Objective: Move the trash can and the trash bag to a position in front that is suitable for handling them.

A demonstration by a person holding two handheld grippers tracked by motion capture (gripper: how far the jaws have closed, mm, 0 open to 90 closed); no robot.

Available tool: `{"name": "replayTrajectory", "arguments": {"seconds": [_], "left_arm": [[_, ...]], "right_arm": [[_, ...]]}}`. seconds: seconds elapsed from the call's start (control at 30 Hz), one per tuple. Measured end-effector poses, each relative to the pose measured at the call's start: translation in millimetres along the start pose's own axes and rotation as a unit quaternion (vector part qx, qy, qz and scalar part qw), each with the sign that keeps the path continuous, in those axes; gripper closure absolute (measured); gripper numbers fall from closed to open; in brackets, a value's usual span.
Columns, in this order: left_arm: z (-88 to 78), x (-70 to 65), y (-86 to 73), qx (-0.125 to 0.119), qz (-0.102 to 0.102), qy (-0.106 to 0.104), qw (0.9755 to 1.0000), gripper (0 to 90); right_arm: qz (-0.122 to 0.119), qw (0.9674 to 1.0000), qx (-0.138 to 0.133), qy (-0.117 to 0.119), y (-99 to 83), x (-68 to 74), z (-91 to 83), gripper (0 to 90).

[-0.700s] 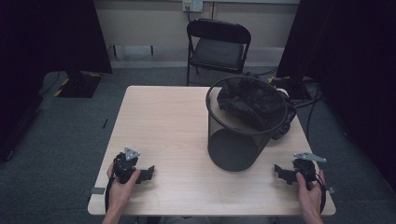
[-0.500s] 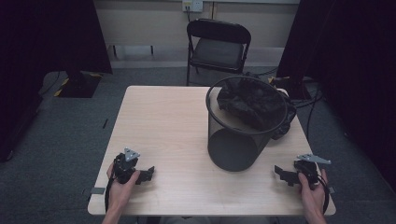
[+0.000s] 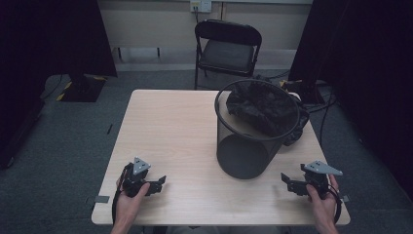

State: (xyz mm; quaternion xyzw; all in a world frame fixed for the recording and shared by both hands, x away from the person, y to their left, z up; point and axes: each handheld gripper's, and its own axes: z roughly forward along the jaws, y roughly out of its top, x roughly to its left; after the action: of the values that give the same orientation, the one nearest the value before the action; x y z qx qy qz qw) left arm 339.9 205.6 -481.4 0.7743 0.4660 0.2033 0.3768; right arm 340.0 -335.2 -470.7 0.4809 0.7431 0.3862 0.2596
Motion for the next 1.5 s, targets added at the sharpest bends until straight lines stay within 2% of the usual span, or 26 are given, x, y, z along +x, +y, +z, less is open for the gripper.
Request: {"name": "replayTrajectory", "arguments": {"seconds": [0.07, 0.1, 0.17, 0.23, 0.3, 0.4, 0.47, 0.53, 0.63, 0.73, 0.83, 0.9, 0.93, 1.03, 1.13, 1.27, 1.33, 1.4, 1.5], "left_arm": [[-3.8, -3.1, 5.1, -0.018, -0.006, -0.025, 0.9995, 15.7], [-5.1, -4.8, 8.8, -0.024, -0.011, -0.031, 0.9992, 15.7], [-7.3, -8.9, 17.0, -0.034, -0.015, -0.036, 0.9986, 15.6], [-8.2, -14.3, 24.9, -0.042, -0.002, -0.031, 0.9986, 15.6], [-7.8, -19.6, 33.5, -0.048, 0.01, -0.035, 0.9982, 15.7], [-5.5, -28.0, 49.0, -0.059, 0.025, -0.043, 0.997, 15.8], [-3.5, -32.2, 60.2, -0.068, 0.031, -0.043, 0.9963, 15.7], [-0.9, -33.7, 71.1, -0.076, 0.03, -0.04, 0.9959, 15.8], [5.3, -35.1, 86.3, -0.083, 0.019, -0.045, 0.9953, 16.0], [14.1, -36.4, 101.3, -0.074, 0.027, -0.034, 0.9963, 16.0], [22.9, -40.2, 115.1, -0.087, 0.036, -0.027, 0.9952, 16.2], [28.3, -44.7, 125.4, -0.095, 0.046, -0.019, 0.9942, 15.9], [31.0, -47.2, 130.3, -0.099, 0.05, -0.016, 0.9937, 16.5], [41.6, -53.9, 142.8, -0.116, 0.054, -0.015, 0.9917, 16.4], [53.6, -59.3, 151.9, -0.116, 0.052, -0.015, 0.9918, 16.4], [70.6, -64.9, 159.7, -0.108, 0.05, -0.011, 0.9929, 16.4], [78.9, -65.5, 163.7, -0.101, 0.037, -0.017, 0.9941, 16.4], [85.6, -66.2, 167.5, -0.099, 0.04, -0.011, 0.9942, 16.4], [92.2, -70.1, 170.7, -0.097, 0.035, -0.021, 0.9944, 16.3]], "right_arm": [[0.01, 0.9999, -0.012, 0.003, 3.6, 2.2, -4.8, 11.9], [0.017, 0.9996, -0.02, 0.004, 5.9, 3.5, -7.6, 11.9], [0.016, 0.9994, -0.027, 0.014, 12.6, 4.8, -11.7, 11.7], [0.012, 0.9993, -0.033, 0.012, 20.9, 6.5, -14.0, 11.9], [0.013, 0.9991, -0.038, 0.016, 30.0, 6.6, -15.6, 11.8], [0.009, 0.9978, -0.051, 0.041, 43.9, 4.4, -17.1, 11.8], [0.011, 0.9981, -0.054, 0.026, 53.1, 2.8, -15.8, 13.2], [0.003, 0.9979, -0.06, 0.025, 60.2, 0.2, -14.9, 12.7], [0.007, 0.9963, -0.083, 0.024, 69.5, -5.2, -14.0, 12.2], [0.006, 0.9945, -0.104, 0.007, 78.3, -12.6, -13.4, 12.2], [0.016, 0.9921, -0.125, 0.003, 87.1, -21.7, -13.1, 12.2], [0.012, 0.9904, -0.137, -0.012, 92.7, -25.9, -12.5, 12.2], [0.014, 0.9899, -0.14, -0.009, 95.3, -27.8, -11.3, 12.2], [0.018, 0.9898, -0.141, -0.01, 101.6, -32.2, -4.6, 12.2], [0.018, 0.9906, -0.135, -0.017, 105.8, -35.3, 5.5, 12.1], [0.025, 0.9916, -0.123, -0.031, 108.2, -41.0, 22.0, 12.1], [0.027, 0.9925, -0.114, -0.036, 108.5, -42.1, 29.7, 11.9], [0.027, 0.9926, -0.112, -0.04, 109.1, -41.8, 35.3, 11.7], [0.034, 0.9919, -0.118, -0.033, 109.7, -40.0, 40.2, 11.9]]}}
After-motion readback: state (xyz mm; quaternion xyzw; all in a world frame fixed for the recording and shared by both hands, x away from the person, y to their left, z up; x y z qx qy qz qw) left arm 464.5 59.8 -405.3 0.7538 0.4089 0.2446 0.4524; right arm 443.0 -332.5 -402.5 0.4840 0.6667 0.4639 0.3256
